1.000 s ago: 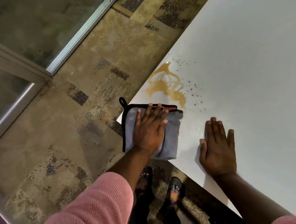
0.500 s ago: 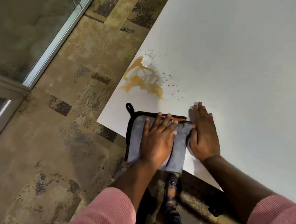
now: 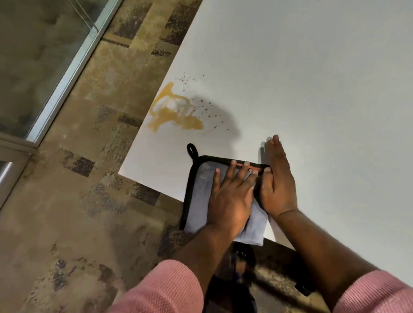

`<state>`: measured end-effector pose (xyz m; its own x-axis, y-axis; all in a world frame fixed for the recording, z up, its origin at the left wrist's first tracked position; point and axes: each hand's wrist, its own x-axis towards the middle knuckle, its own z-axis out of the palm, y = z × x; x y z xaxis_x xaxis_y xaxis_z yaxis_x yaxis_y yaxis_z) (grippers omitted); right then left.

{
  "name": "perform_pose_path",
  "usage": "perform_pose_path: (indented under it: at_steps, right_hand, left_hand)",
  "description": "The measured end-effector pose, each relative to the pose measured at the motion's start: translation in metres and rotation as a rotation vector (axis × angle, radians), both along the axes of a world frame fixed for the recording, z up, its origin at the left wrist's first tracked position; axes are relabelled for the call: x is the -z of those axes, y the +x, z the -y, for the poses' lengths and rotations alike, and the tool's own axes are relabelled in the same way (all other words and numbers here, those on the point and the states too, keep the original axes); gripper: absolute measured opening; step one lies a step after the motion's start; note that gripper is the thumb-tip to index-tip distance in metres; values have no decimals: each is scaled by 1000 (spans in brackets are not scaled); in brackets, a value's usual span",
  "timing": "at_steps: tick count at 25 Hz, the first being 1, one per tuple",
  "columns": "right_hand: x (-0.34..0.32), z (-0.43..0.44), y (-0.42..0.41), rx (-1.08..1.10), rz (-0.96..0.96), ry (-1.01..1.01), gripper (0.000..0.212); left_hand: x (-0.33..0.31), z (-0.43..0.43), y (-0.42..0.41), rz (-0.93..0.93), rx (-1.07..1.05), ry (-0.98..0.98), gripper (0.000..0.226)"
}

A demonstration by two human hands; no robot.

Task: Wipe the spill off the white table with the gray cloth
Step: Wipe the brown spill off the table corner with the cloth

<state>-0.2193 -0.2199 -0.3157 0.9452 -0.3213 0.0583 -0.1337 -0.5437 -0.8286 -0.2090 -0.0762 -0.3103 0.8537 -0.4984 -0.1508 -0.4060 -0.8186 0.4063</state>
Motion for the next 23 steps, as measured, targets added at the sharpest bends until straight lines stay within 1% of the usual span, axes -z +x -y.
perform_pose_path:
  at_steps: [4,7,9,11,13,14,16,17,19,20,23]
  right_hand:
    - [-5,14,-17,61,-51,-64,63]
    - [-18,19,-10,73,-124,-237,63]
    - [-29,17,-2,36,-146,-375,64]
    - [-39,5,7,-21,-157,-443,66]
    - [-43,-19,11,-115,-187,-508,63]
    - [-41,-34,9,-175,-238,-554,65]
    - [-32,-62,5,-246,-380,-628,78]
    - [-25,-71,6,-239,-416,-653,85]
    - [-14,-78,14,-217,-426,-689,93]
    - [-11,-78,19,-215,-425,-710,92]
    - [-6,-77,27,-182,-407,-749,80]
  left_hand:
    - [-3,40,29,-22,-2,-68,44]
    - [-10,54,39,-87,10,-160,45]
    - [-20,33,39,-103,-14,-283,47]
    - [-27,-8,40,-29,-136,-349,48]
    - [-27,-61,45,55,-301,-289,50]
    - [-25,-86,48,73,-384,-238,52]
    - [-20,-125,60,91,-466,-122,56]
    - [-15,-136,68,95,-446,-66,58]
    - [-6,-145,82,92,-310,-3,60]
    - [-3,-147,88,89,-214,5,61]
    - [5,-146,90,94,81,48,63]
